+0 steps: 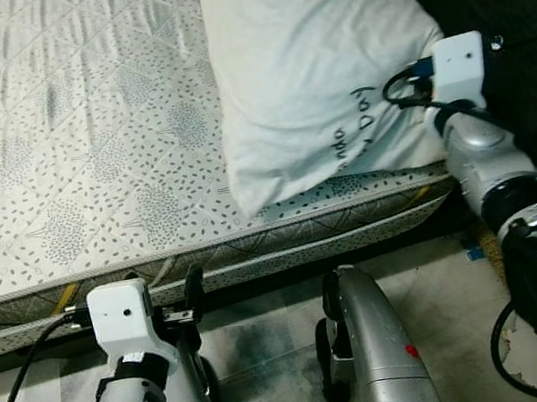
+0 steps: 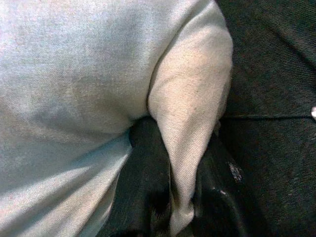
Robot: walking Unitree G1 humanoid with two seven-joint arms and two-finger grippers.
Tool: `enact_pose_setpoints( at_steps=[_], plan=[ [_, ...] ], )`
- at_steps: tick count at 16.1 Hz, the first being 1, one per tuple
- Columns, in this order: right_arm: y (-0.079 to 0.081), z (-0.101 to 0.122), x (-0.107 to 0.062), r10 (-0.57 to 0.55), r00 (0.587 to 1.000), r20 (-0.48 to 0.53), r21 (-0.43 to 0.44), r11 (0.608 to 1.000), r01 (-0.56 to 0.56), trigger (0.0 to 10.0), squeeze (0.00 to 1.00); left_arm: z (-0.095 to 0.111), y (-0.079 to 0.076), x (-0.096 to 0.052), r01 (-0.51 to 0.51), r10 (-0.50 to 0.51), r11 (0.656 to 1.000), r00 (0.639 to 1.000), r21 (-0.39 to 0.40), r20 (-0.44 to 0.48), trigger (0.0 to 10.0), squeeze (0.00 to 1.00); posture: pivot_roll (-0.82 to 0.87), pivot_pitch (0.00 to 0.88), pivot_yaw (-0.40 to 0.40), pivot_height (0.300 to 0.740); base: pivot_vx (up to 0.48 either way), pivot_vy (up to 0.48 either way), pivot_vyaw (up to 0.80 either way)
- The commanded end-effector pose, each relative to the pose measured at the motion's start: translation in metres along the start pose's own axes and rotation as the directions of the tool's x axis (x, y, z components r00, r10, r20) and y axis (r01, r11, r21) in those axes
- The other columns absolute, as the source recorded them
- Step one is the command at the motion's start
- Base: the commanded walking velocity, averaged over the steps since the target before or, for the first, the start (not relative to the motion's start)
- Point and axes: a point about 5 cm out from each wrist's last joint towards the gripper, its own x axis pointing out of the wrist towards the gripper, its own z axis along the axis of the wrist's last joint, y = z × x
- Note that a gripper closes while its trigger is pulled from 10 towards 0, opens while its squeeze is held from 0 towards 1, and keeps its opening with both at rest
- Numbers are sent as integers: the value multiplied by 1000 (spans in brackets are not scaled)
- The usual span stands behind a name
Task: Clean up the room
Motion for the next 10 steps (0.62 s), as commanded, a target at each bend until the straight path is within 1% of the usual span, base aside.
enact_pose_setpoints(
  at_steps=[1, 3, 4, 6, 8, 10],
  plan=[
    [-16, 26, 4, -44, 994, 100, -1, 999, 44, 0, 0, -6, 2, -3, -9, 9, 1000, 1000, 7, -25, 10000, 0, 0, 315, -45, 553, 0, 0, 0],
    [-21, 21, 2, -45, 994, 96, -6, 999, 46, 0, 0, -5, 2, -2, -9, 10, 1000, 1000, 9, -22, 10000, 0, 1, 313, -44, 553, 0, 0, 0],
    [-25, 15, 0, -48, 995, 88, -14, 999, 49, 0, 0, -5, 2, -2, -11, 11, 1000, 1000, 9, -21, 10000, 0, -1, 312, -44, 553, 0, 0, 0],
    [-35, 3, -5, -67, 995, 69, -19, 997, 68, 0, 0, -6, 3, -2, -9, 9, 1000, 1000, 11, -22, 10000, 0, -7, 311, -37, 553, 0, 0, 0],
    [-49, -5, -10, -107, 993, 59, -15, 994, 108, 0, 0, -6, 2, -1, -1, 1, 1000, 1000, 11, -23, 10000, 0, -11, 312, -29, 553, 0, 0, 0],
    [-59, -11, -13, -137, 989, 47, -7, 990, 137, 0, 0, -6, 2, 0, 5, -4, 1000, 1000, 12, -25, 10000, 0, -16, 310, -23, 553, 0, 0, 0]
  ],
)
